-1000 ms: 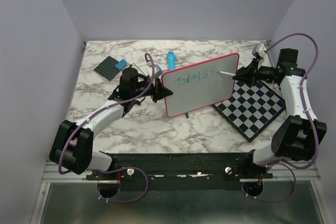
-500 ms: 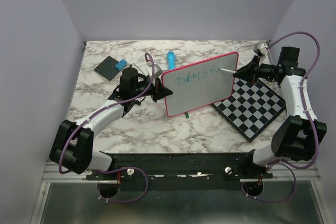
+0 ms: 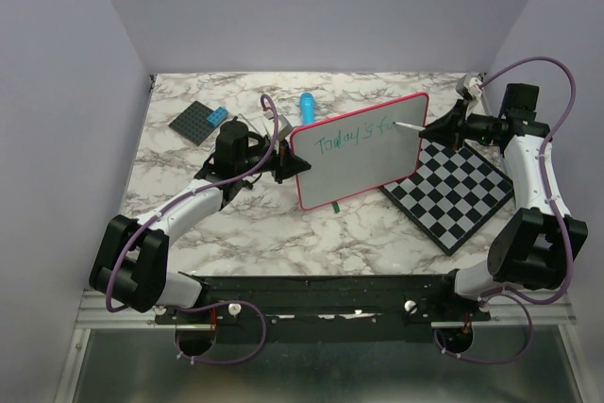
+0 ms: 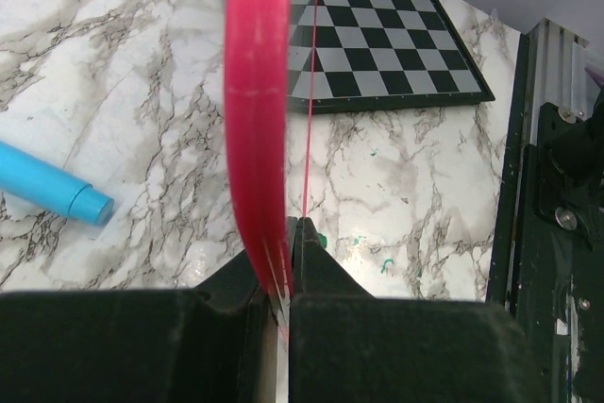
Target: Write a sentence on the whiteboard
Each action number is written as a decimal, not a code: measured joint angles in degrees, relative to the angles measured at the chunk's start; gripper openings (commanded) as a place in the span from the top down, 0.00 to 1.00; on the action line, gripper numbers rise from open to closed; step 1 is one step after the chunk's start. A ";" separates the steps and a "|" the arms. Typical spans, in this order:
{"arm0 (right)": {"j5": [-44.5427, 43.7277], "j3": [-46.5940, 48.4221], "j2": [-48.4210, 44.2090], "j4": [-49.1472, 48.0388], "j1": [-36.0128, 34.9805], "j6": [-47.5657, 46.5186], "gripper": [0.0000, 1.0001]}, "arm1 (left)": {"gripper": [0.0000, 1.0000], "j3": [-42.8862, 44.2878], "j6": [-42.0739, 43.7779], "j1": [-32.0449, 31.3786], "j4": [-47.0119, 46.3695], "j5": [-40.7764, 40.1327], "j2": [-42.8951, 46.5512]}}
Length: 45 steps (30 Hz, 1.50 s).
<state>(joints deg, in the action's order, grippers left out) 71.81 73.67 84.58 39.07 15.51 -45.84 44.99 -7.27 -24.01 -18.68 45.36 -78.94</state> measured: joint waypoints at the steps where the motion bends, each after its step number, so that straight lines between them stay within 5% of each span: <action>1: 0.00 0.00 0.00 0.00 -0.02 -0.02 1.00 | 1.00 0.00 0.00 0.00 0.00 0.00 0.00; 35: 1.68 -1.09 -1.33 3.41 2.47 -4.76 1.00 | 1.00 0.02 0.79 -0.02 0.15 0.04 -0.09; 45: 2.38 -1.16 -3.02 -8.35 2.47 6.14 1.00 | 1.00 0.02 0.83 -0.02 0.17 0.07 -0.15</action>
<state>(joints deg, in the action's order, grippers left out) 74.19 72.51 81.56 30.72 17.98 -39.70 45.01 -6.44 -24.03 -18.50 45.43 -79.09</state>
